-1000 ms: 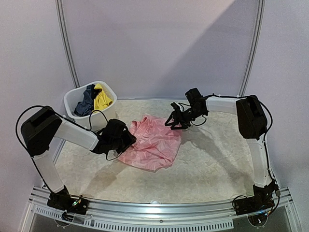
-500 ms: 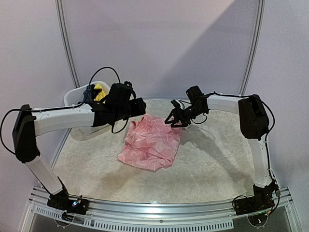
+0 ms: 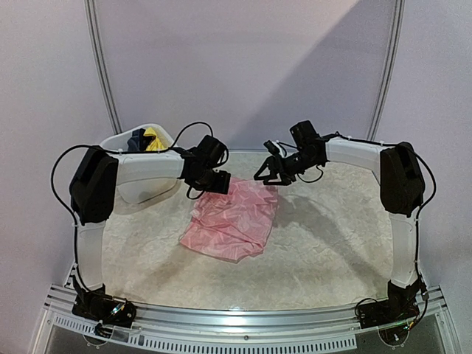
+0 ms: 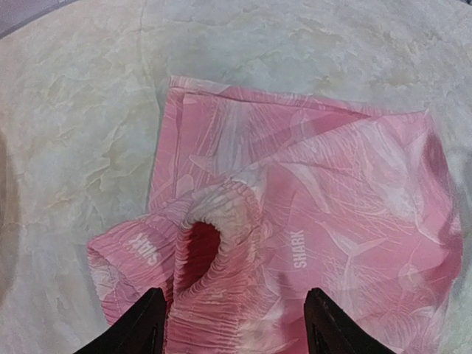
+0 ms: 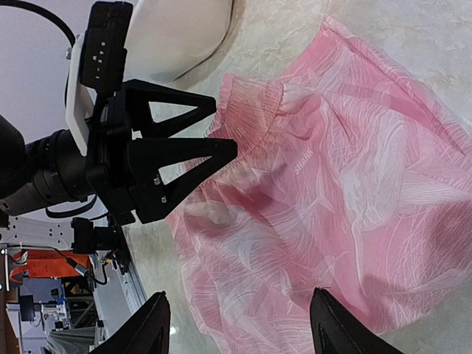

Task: Fold and stack the mixed laundry pile
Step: Smooth out the square-folded skirt at the center of the board.

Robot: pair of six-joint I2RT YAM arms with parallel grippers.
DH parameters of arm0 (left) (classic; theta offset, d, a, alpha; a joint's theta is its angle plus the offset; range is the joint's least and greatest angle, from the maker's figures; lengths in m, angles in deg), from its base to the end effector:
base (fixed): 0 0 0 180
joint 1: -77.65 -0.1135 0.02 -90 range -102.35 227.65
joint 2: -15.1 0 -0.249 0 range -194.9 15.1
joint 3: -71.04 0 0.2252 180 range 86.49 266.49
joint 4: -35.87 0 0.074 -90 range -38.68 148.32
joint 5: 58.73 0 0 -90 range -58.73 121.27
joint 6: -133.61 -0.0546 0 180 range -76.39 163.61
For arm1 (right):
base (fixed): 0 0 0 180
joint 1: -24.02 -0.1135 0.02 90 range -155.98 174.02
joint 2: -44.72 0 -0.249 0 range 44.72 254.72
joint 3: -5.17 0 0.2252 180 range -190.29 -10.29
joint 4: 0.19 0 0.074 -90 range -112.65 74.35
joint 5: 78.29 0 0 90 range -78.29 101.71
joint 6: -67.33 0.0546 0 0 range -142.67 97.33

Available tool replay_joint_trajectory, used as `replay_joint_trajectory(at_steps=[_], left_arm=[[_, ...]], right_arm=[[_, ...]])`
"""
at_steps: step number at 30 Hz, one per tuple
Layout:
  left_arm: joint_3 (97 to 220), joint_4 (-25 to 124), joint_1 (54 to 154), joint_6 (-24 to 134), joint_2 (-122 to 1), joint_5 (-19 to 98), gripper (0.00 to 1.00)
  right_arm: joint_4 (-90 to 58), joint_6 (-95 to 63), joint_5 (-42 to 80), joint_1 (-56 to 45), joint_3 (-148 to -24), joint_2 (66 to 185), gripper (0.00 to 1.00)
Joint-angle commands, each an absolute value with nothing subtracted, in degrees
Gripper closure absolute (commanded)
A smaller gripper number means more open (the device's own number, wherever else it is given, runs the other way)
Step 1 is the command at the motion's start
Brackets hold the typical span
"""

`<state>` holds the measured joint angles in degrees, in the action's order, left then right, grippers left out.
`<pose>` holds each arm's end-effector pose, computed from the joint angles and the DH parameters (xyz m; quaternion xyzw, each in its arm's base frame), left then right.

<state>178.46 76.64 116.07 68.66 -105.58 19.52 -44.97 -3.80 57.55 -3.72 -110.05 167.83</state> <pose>0.3525 -0.2654 0.1728 0.0788 0.9434 -0.0788 0.3124 0.3774 0.2427 0.2021 -0.1917 0.8604 0.4555 0.1247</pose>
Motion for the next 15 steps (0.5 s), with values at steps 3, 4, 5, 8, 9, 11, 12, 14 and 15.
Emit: replay_joint_trajectory(at_steps=[3,4,5,8,9,11,12,14,15], left_arm=[[179.59,76.31,114.17,66.53,-105.81,25.28,0.41],[179.88,76.33,113.93,66.40,-106.16,25.57,0.41],[180.43,76.68,113.80,65.98,-106.69,25.64,0.39],[182.66,77.06,113.54,64.10,-108.55,25.42,0.35],[183.69,77.17,113.45,63.41,-109.33,25.18,0.35],[186.24,77.96,113.22,62.27,-110.92,24.39,0.35],[187.47,78.39,112.98,61.82,-112.14,24.41,0.35],[189.71,79.47,112.41,61.63,-114.01,25.05,0.36],[190.48,80.09,112.11,61.76,-114.82,25.40,0.39]], right_arm=[[-44.62,-4.60,58.11,-4.19,-108.80,167.76,0.34],[-44.57,-4.57,58.19,-4.19,-108.81,168.12,0.34],[-44.61,-4.52,58.20,-4.15,-108.81,168.39,0.34],[-44.48,-4.40,58.29,-4.19,-108.76,169.12,0.34],[-44.51,-4.26,58.29,-4.19,-108.70,169.23,0.34],[-44.40,-4.30,58.29,-4.18,-108.51,169.35,0.34],[-44.45,-4.30,58.22,-4.19,-108.38,169.29,0.34],[-44.39,-4.39,58.20,-4.19,-108.20,169.22,0.34],[-44.33,-4.43,58.12,-4.19,-108.12,169.12,0.34]])
